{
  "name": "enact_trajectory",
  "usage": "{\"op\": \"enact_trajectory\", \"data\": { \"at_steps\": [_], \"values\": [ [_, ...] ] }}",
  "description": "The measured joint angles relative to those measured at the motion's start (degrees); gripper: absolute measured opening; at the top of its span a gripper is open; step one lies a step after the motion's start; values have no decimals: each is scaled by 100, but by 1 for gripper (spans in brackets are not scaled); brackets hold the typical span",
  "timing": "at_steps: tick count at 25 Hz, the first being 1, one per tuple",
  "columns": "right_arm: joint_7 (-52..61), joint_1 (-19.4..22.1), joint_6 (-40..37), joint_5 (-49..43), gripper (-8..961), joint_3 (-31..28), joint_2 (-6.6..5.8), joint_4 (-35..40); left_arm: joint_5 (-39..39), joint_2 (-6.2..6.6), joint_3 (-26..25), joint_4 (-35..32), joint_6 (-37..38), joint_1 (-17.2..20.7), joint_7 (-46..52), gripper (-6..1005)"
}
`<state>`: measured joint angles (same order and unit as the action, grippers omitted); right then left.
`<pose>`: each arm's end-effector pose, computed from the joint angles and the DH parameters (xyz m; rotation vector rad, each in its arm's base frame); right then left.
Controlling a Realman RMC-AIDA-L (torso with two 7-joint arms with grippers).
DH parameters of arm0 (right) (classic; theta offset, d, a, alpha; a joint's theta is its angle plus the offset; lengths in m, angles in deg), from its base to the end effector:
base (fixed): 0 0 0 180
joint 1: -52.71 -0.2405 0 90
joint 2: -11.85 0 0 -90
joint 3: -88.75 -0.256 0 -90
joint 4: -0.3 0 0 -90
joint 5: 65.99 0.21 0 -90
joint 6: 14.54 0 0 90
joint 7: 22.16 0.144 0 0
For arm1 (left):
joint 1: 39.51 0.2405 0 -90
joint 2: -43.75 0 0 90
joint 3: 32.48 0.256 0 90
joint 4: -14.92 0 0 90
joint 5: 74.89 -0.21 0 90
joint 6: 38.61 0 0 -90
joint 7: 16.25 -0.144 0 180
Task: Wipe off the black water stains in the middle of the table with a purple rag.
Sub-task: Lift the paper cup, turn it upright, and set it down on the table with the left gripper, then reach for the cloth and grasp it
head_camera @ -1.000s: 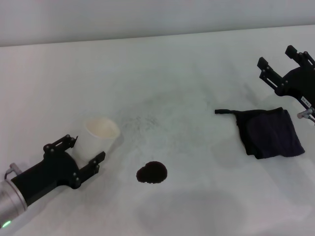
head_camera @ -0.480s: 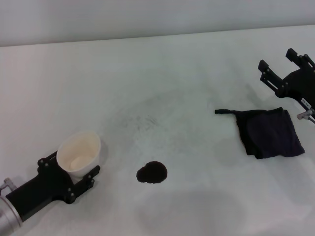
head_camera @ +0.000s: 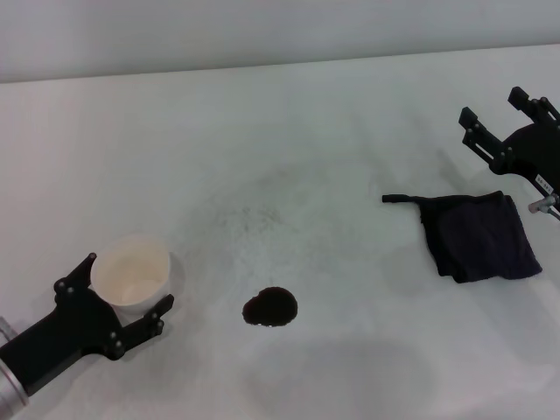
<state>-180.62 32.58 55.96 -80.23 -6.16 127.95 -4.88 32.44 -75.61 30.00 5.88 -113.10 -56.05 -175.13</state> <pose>0.3604 0.2989 0.0020 -1.7929 0.5358 0.6699 -0.3381 0.2381 -0.0724 -2.3883 -0.2857 -0.5806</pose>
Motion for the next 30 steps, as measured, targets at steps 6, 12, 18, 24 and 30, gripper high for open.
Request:
{"op": "enact_trajectory", "data": {
  "at_steps": [6,12,18,24,30],
  "values": [
    [0,0,6,0,816,0,-4,0,5,2,-4,27,103,40,-12,883],
    [-2,15,55,0,816,62,-15,-7,236,18,-15,-21,6,332,-15,881],
    [215,50,117,0,815,108,-35,-49,585,45,-17,-40,-277,671,-151,879],
    [697,52,129,5,813,121,-79,-119,796,18,-17,38,-385,875,-127,877],
    [1543,58,210,1,812,138,-110,-310,1384,3,-17,99,-377,1005,-150,876]
  ]
}}
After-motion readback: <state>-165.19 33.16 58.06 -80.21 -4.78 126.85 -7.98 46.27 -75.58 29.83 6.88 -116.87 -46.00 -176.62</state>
